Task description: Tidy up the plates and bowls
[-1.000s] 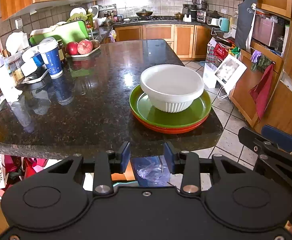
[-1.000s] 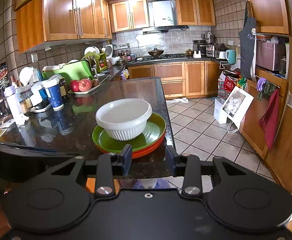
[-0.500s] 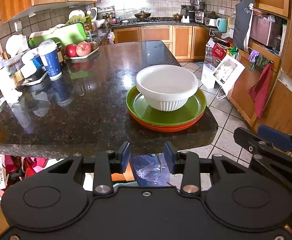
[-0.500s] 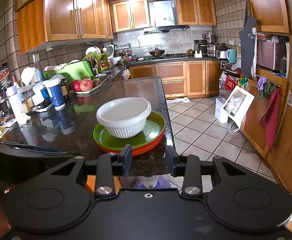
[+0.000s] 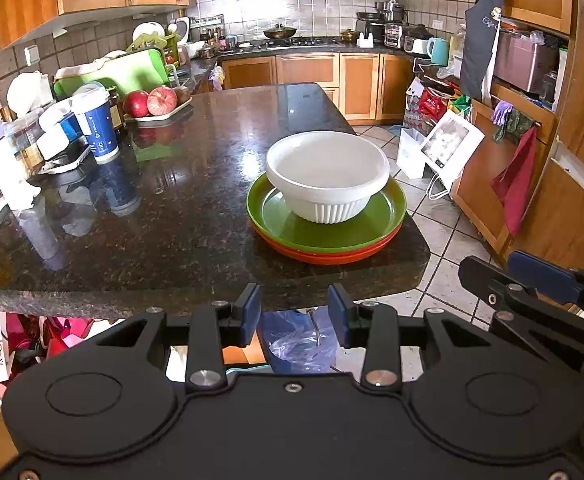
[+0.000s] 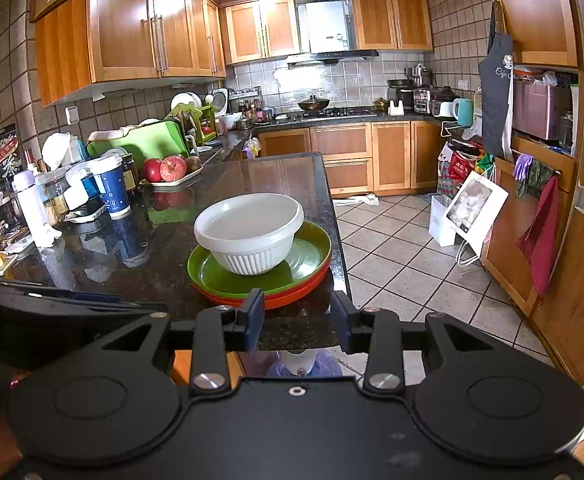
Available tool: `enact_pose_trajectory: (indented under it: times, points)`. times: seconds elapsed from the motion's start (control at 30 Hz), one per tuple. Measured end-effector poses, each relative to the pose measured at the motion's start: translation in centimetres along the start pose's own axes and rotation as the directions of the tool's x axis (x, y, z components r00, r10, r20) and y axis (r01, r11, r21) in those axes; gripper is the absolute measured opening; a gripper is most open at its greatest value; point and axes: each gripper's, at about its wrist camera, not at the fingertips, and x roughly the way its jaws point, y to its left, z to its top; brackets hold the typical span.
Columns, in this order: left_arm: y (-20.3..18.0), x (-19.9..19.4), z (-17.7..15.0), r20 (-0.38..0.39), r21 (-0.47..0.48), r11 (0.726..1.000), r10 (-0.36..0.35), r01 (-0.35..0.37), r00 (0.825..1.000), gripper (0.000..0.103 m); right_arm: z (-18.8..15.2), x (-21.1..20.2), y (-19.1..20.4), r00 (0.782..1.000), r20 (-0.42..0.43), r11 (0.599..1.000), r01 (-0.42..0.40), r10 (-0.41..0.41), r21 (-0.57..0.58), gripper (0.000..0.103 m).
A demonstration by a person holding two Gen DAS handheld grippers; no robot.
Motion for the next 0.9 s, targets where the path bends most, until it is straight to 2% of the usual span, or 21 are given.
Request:
enact_pose_trajectory:
  times: [0.9]
  points:
    - [0.88,0.71,0.32,-0.002,0.024,0.999,-0.029,0.029,1.000,0.047,0.35,0.59,0.69,1.000,-0.014,1.000,0.019,-0.019,0.006,0.039]
